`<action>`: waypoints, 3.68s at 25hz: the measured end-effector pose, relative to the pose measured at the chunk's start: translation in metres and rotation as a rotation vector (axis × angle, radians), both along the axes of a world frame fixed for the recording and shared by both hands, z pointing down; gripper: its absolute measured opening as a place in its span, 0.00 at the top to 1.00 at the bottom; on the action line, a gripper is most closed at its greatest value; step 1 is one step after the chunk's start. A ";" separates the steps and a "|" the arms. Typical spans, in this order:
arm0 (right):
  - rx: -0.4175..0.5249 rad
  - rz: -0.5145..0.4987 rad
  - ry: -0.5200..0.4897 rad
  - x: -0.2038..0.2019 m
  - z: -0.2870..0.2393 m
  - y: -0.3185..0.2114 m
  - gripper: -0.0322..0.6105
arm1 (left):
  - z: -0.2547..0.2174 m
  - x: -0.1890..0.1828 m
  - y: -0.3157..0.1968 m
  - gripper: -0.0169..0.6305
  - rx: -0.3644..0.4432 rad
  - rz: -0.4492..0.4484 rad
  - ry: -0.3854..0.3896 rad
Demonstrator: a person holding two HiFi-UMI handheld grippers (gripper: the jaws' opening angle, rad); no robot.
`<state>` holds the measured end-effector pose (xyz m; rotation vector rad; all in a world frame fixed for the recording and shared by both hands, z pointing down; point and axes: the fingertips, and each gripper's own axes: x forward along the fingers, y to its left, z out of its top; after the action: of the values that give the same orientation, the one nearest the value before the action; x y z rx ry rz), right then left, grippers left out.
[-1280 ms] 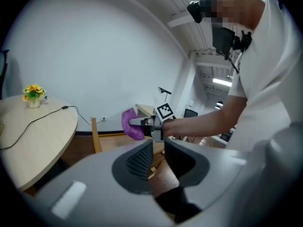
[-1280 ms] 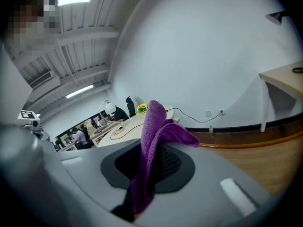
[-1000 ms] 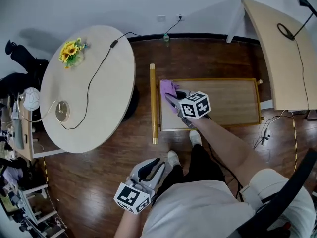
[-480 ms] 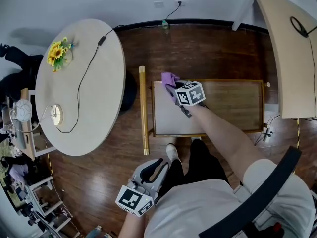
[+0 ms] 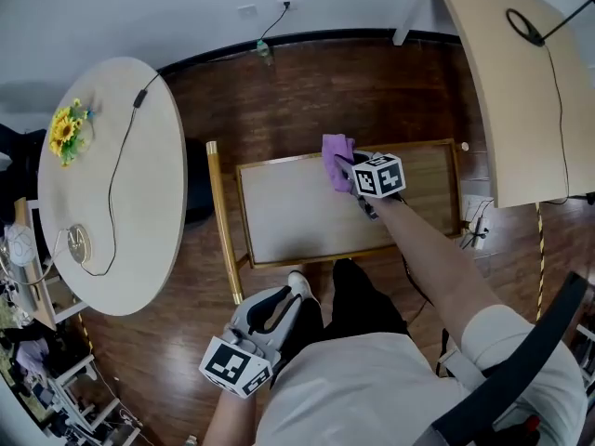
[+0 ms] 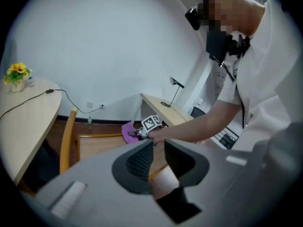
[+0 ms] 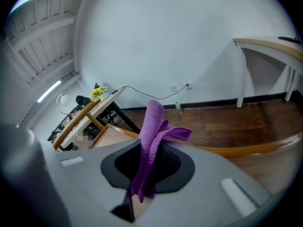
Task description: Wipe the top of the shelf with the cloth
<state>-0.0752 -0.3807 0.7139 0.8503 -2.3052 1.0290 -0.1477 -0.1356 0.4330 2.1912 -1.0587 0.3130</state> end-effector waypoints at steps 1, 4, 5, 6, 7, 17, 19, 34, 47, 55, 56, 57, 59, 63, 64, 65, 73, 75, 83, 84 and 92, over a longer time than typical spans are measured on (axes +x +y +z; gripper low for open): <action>0.001 0.024 0.018 0.022 0.001 -0.002 0.87 | 0.000 0.005 -0.003 0.83 0.002 0.015 0.007; 0.007 0.094 0.072 0.088 0.001 -0.009 0.87 | 0.001 0.020 -0.013 0.83 0.004 0.056 0.022; 0.009 0.115 0.090 0.109 0.001 -0.011 0.87 | 0.001 0.024 -0.015 0.83 0.004 0.067 0.024; 0.009 0.137 0.109 0.130 0.002 -0.013 0.87 | 0.001 0.028 -0.017 0.83 0.003 0.077 0.026; 0.008 0.157 0.128 0.151 0.003 -0.015 0.87 | 0.001 0.031 -0.018 0.83 0.002 0.086 0.027; 0.008 0.292 0.316 0.296 0.004 -0.017 0.87 | 0.004 0.043 -0.016 0.83 -0.007 0.117 0.029; 0.016 0.296 0.320 0.299 -0.002 -0.015 0.87 | 0.001 0.041 -0.013 0.83 -0.006 0.114 0.028; -0.030 -0.148 -0.148 -0.114 -0.065 0.134 0.87 | -0.007 -0.005 0.044 0.83 -0.002 0.068 0.032; -0.085 -0.101 0.007 -0.058 0.002 0.143 0.87 | 0.003 -0.013 0.068 0.83 -0.020 0.115 0.036; -0.054 0.134 0.263 0.182 0.011 0.112 0.87 | 0.002 0.027 0.049 0.83 0.006 0.218 0.070; -0.049 0.158 0.304 0.212 0.011 0.109 0.87 | 0.002 0.032 0.048 0.83 0.006 0.228 0.072; -0.046 0.182 0.347 0.241 0.011 0.107 0.87 | 0.003 0.036 0.047 0.83 0.007 0.236 0.073; -0.049 0.228 0.422 0.294 0.011 0.106 0.87 | 0.003 0.045 0.046 0.83 0.008 0.249 0.074; -0.021 0.270 0.459 0.331 -0.006 0.109 0.87 | 0.001 0.054 0.047 0.83 0.013 0.258 0.070; -0.012 0.272 0.439 0.323 -0.013 0.112 0.87 | 0.001 0.054 0.048 0.83 0.016 0.257 0.068; -0.002 0.264 0.409 0.307 -0.020 0.116 0.87 | 0.000 0.053 0.050 0.83 0.018 0.254 0.068; -0.017 -0.068 0.013 0.012 -0.051 0.209 0.87 | -0.003 0.029 0.075 0.83 0.013 0.202 0.055; -0.024 -0.166 -0.058 -0.058 -0.052 0.232 0.87 | -0.003 0.024 0.082 0.83 0.011 0.195 0.044; -0.050 -0.345 -0.111 -0.186 -0.027 0.274 0.87 | -0.002 -0.014 0.105 0.83 0.002 0.158 0.005; -0.052 -0.335 -0.100 -0.179 -0.023 0.273 0.87 | -0.001 -0.016 0.108 0.83 0.003 0.161 0.006; -0.052 -0.162 0.064 -0.034 -0.002 0.247 0.87 | -0.001 0.001 0.103 0.84 0.009 0.233 0.070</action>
<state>-0.1089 -0.1336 0.7120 0.6539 -2.2429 0.9723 -0.1462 -0.0329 0.4321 2.3195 -0.7687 0.3330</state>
